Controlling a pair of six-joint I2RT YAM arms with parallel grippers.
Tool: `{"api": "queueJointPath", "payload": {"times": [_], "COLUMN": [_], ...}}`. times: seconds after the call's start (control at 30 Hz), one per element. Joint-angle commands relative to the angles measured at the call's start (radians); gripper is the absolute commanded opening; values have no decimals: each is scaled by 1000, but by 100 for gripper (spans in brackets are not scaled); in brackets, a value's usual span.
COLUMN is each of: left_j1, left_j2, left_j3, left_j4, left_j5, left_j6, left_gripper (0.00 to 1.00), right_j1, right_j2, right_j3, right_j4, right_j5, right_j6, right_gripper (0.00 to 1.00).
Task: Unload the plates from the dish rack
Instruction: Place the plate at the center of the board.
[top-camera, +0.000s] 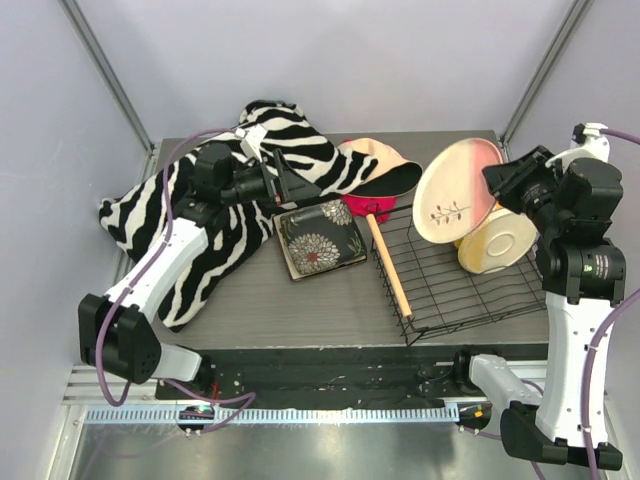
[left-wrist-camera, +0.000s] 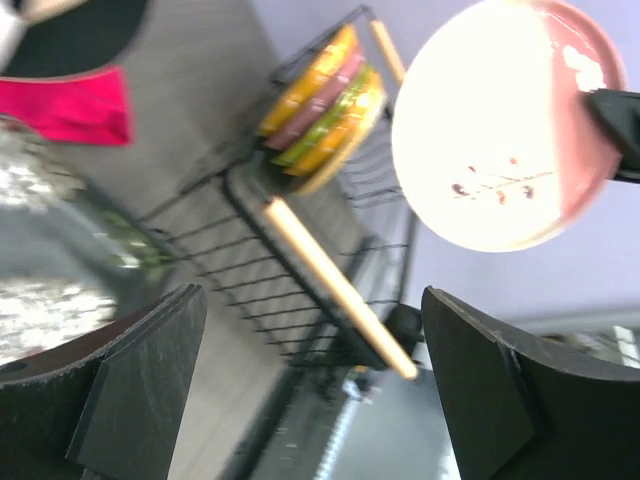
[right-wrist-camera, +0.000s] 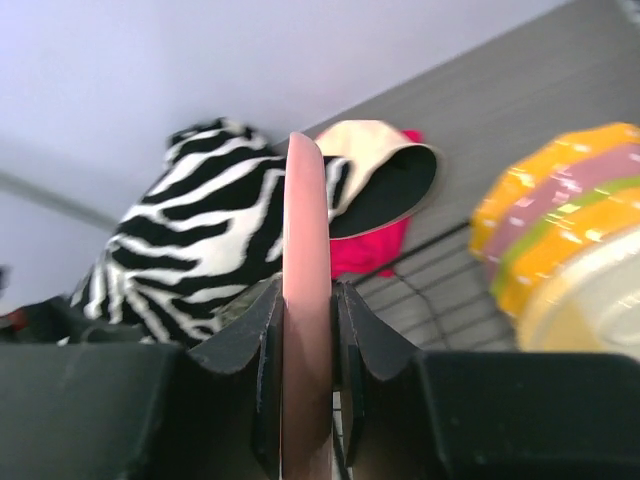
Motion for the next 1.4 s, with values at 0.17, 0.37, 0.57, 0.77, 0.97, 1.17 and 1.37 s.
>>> {"api": "queueJointPath", "payload": {"times": [0.17, 0.37, 0.57, 0.77, 0.97, 1.17, 1.37], "left_j1": [-21, -73, -130, -133, -133, -133, -133], "left_j2": [45, 77, 131, 137, 93, 60, 33], "left_j3": [-97, -91, -78, -100, -133, -192, -252], "left_j4": [481, 483, 452, 469, 470, 507, 655], "left_j5": [197, 160, 102, 88, 101, 147, 195], "left_j6": [-364, -367, -328, -321, -306, -329, -430], "left_gripper": [93, 93, 92, 85, 49, 32, 13], "right_j1": [11, 82, 263, 384, 406, 407, 407], "right_j2": [-17, -14, 10, 64, 96, 116, 136], "right_j3": [-159, -244, -290, -336, -359, -367, -393], "right_j4": [549, 639, 706, 761, 760, 712, 715], "right_j5": [-488, -504, -444, -397, -349, -300, -288], "right_j6": [207, 254, 266, 266, 222, 160, 106], "right_gripper": [1, 1, 1, 1, 1, 1, 1]}}
